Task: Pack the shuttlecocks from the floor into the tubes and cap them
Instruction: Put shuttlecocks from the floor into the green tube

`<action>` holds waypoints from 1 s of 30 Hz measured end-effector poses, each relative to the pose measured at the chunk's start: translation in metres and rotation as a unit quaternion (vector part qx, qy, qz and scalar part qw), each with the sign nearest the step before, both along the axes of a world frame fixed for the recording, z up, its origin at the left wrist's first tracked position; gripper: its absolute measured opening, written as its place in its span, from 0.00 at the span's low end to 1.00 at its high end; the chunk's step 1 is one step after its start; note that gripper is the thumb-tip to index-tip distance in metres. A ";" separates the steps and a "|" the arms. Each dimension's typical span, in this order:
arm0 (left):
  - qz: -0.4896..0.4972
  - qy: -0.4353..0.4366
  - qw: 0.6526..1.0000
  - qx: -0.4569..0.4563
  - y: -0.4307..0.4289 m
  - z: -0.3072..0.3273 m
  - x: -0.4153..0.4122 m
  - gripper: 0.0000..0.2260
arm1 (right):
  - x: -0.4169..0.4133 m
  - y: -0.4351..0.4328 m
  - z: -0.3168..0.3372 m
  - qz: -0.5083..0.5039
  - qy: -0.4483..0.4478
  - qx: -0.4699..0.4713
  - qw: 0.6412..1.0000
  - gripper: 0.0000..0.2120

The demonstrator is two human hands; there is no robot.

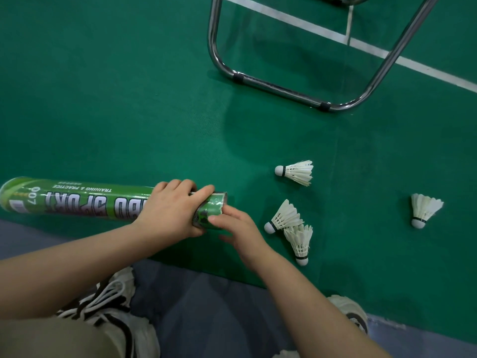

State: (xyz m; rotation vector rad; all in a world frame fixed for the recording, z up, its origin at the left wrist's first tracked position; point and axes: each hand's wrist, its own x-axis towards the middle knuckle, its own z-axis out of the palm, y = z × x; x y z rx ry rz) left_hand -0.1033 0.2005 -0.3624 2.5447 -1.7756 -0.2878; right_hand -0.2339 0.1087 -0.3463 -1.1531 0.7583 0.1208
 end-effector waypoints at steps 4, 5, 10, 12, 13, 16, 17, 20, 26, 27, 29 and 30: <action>-0.033 -0.001 0.999 -0.032 -0.004 0.004 -0.003 0.31 | 0.007 -0.010 0.002 0.093 0.024 0.062 0.993 0.23; -0.038 0.002 0.999 -0.028 -0.004 0.004 -0.002 0.31 | 0.010 -0.011 0.002 0.107 0.033 0.058 0.992 0.25; -0.012 0.025 1.000 0.010 -0.015 0.013 0.006 0.38 | 0.023 -0.024 0.003 0.041 0.036 -0.039 0.998 0.22; 0.000 0.047 0.997 0.053 -0.025 0.026 0.018 0.39 | 0.018 -0.045 0.016 -0.023 0.006 -0.126 0.992 0.14; -0.003 0.047 0.997 0.062 -0.030 0.032 0.025 0.39 | 0.012 -0.059 0.021 -0.065 0.009 -0.154 0.986 0.11; -0.049 0.025 0.995 0.086 -0.044 0.049 0.051 0.40 | -0.016 -0.109 0.024 -0.144 0.054 -0.226 0.962 0.07; -0.071 0.024 0.992 0.107 -0.052 0.054 0.059 0.40 | -0.026 -0.123 0.023 -0.139 0.081 -0.254 0.954 0.07; -0.119 0.035 0.982 0.144 -0.080 0.069 0.078 0.40 | -0.050 -0.158 0.012 -0.131 0.152 -0.316 0.927 0.05; -0.163 0.036 0.975 0.148 -0.130 0.070 0.068 0.40 | -0.057 -0.189 -0.022 -0.158 0.226 -0.351 0.895 0.16; -0.169 0.040 0.973 0.153 -0.136 0.068 0.063 0.40 | -0.056 -0.192 -0.028 -0.153 0.231 -0.349 0.895 0.17; -0.174 0.044 0.971 0.157 -0.148 0.061 0.054 0.40 | -0.056 -0.196 -0.039 -0.141 0.237 -0.347 0.896 0.19; -0.173 0.045 0.971 0.157 -0.155 0.056 0.049 0.40 | -0.055 -0.198 -0.043 -0.131 0.241 -0.348 0.896 0.19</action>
